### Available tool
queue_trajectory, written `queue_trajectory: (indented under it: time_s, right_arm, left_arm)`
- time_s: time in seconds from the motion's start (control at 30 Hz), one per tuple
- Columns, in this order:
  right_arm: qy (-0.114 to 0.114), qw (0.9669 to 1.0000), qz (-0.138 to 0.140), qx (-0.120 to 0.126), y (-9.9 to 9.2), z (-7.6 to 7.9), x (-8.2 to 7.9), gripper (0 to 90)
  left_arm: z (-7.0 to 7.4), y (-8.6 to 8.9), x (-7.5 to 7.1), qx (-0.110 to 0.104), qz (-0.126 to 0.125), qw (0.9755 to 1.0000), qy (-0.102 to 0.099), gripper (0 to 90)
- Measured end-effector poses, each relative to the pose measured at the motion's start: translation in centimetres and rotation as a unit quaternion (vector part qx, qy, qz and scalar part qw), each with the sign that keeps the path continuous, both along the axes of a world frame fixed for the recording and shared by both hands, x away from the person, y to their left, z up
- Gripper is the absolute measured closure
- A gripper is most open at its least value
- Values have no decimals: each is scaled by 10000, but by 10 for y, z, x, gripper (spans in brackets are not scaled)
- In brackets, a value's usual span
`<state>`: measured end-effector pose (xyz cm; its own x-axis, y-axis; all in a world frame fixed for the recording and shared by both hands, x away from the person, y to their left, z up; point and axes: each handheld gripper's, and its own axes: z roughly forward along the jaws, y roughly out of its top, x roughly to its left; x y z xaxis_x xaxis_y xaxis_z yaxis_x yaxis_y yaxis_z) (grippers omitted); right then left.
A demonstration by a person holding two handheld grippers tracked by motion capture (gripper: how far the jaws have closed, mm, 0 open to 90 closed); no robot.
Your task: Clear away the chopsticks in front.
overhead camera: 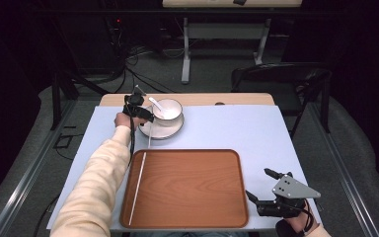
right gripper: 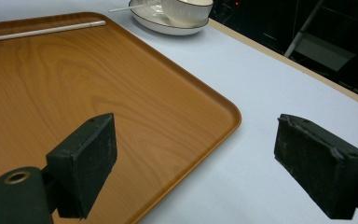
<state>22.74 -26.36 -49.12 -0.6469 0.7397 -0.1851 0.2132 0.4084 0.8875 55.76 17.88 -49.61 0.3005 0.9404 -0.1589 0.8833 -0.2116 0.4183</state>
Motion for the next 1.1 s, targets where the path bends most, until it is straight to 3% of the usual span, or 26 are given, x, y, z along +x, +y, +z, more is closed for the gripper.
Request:
queue_trajectory:
  time_s: [0.43, 1.0, 1.1]
  right_arm:
    - [4, 10000, 2, -5, 0, 0, 0, 127]
    - [-1, 10000, -5, 13, 0, 0, 0, 127]
    - [-6, 10000, -3, 12, 0, 0, 0, 127]
  left_arm:
    - [-14, 0, 7, 13, 183, 9997, 168, 624]
    - [-18, 7, 10, 154, 370, 9991, 143, 836]
    - [-18, 8, 10, 192, 362, 9991, 146, 839]
